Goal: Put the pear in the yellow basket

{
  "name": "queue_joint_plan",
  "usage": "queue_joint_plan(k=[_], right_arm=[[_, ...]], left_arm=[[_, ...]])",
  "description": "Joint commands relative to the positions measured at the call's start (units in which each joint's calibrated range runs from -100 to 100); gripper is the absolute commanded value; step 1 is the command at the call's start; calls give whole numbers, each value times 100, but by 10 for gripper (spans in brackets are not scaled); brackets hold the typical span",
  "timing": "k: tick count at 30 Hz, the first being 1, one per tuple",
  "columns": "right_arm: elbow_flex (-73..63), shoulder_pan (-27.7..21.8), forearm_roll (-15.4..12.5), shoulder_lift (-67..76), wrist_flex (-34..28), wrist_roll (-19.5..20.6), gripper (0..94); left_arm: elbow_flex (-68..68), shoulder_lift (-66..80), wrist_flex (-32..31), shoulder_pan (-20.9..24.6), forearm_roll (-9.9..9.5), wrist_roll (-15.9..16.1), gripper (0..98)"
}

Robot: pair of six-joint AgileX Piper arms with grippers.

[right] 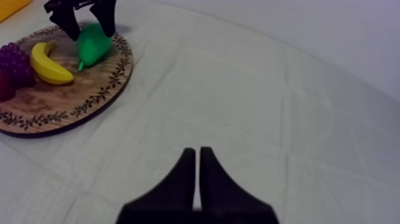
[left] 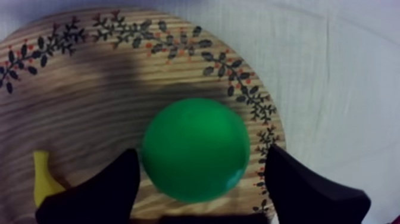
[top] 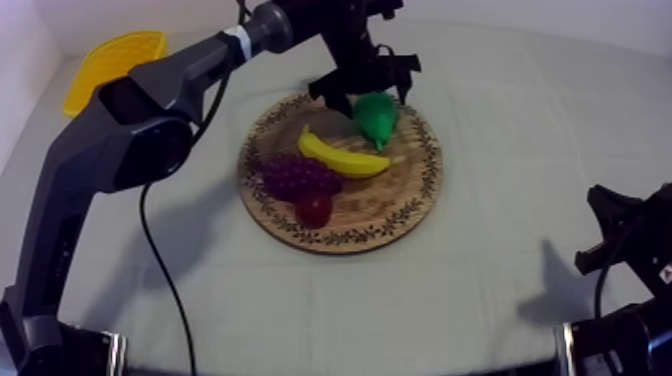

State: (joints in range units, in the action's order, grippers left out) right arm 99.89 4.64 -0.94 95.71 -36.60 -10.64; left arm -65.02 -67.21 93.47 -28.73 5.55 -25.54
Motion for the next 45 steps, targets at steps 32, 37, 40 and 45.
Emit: queue_joint_plan(k=[32, 37, 40, 45], right_arm=[[0, 3, -1, 4, -1, -3, 4], [0, 3, -1, 4, -1, -3, 4], [0, 3, -1, 4, -1, -3, 4], [0, 3, -1, 4, -1, -3, 4]], left_arm=[[1086, 1566, -32, -85, -282, 34, 339], [1631, 2260, -22, -102, -332, 9, 338], [2023, 2692, -20, -109, -361, -11, 338], [2683, 3377, -19, -101, -422, -41, 338]])
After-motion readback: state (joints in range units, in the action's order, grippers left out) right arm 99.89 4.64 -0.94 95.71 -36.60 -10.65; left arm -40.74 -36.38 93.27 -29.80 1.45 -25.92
